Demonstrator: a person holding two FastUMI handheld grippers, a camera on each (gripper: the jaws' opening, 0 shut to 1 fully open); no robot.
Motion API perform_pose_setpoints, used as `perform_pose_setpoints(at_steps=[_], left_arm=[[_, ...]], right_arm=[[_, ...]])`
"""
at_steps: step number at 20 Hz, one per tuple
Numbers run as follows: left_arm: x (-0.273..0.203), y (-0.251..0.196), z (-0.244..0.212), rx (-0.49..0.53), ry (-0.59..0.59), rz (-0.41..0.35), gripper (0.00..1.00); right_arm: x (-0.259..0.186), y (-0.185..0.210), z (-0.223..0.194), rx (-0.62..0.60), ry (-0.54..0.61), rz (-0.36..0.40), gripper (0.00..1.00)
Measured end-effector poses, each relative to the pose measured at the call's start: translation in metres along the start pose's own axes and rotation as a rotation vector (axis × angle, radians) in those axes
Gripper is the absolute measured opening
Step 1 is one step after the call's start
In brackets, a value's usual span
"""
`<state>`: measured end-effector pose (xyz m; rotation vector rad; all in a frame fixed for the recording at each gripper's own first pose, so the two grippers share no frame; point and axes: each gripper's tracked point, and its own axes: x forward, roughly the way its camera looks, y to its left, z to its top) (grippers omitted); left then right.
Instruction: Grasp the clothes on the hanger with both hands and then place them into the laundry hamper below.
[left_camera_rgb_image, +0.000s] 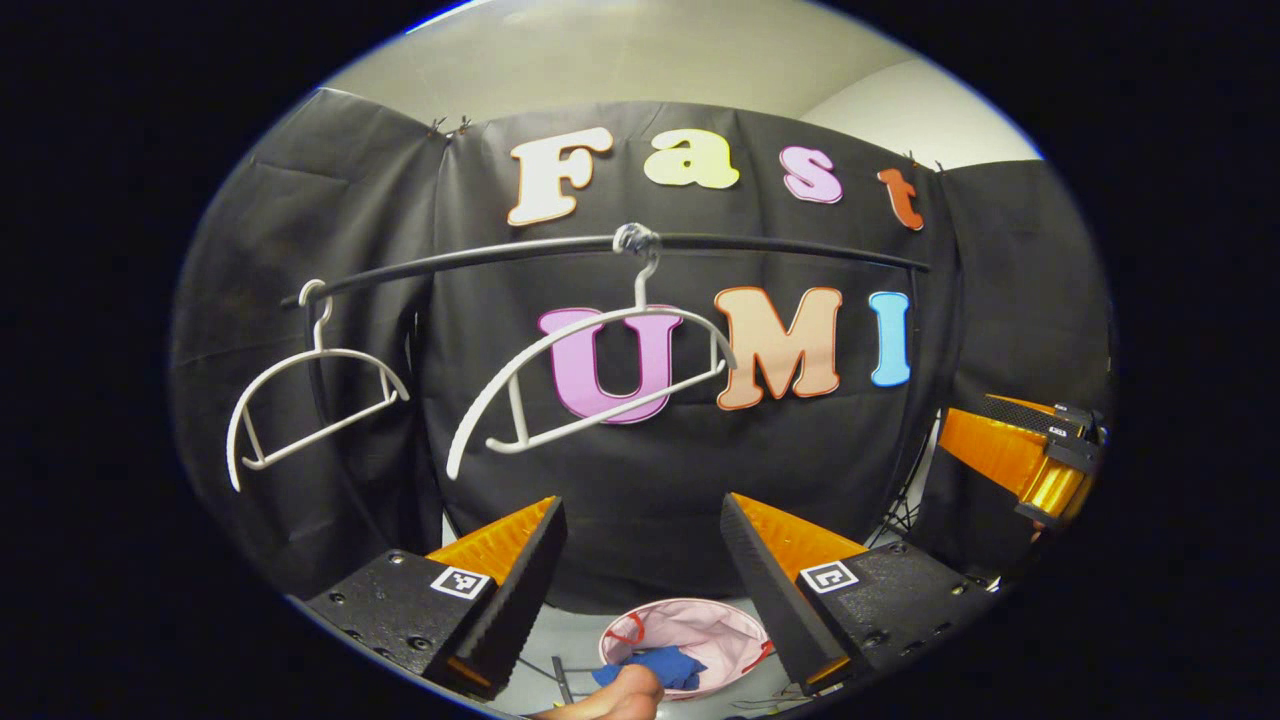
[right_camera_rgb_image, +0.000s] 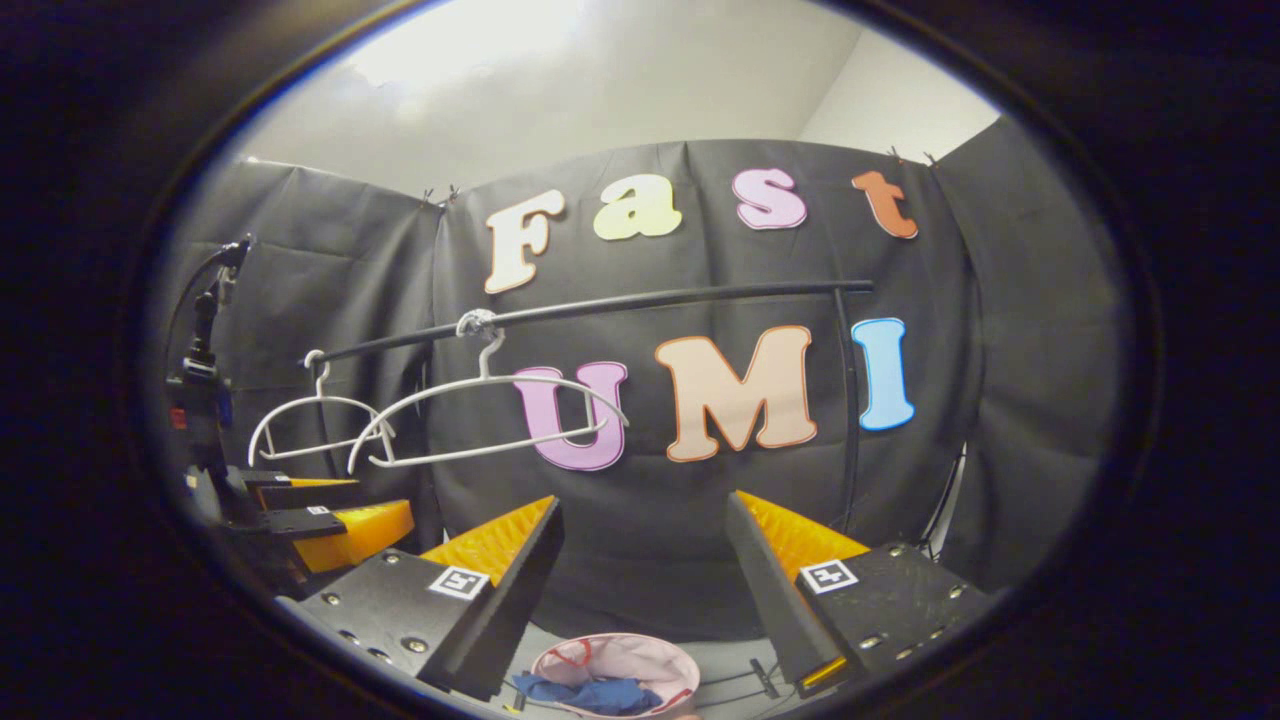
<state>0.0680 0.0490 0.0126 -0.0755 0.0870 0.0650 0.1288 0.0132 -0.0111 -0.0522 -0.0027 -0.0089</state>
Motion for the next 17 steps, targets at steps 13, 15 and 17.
perform_pose_setpoints(at_steps=[13,15,17], left_arm=[[-0.021,0.004,0.003,0.045,-0.073,-0.032,0.95],[-0.022,0.004,-0.002,0.048,-0.049,-0.015,0.99],[-0.022,0.001,-0.001,0.033,-0.044,-0.008,0.96]], right_arm=[[-0.021,0.028,-0.008,-0.004,0.003,-0.027,0.94],[-0.020,0.029,-0.006,0.001,-0.003,-0.022,0.98],[-0.022,0.030,-0.002,-0.002,-0.018,-0.001,0.98]])
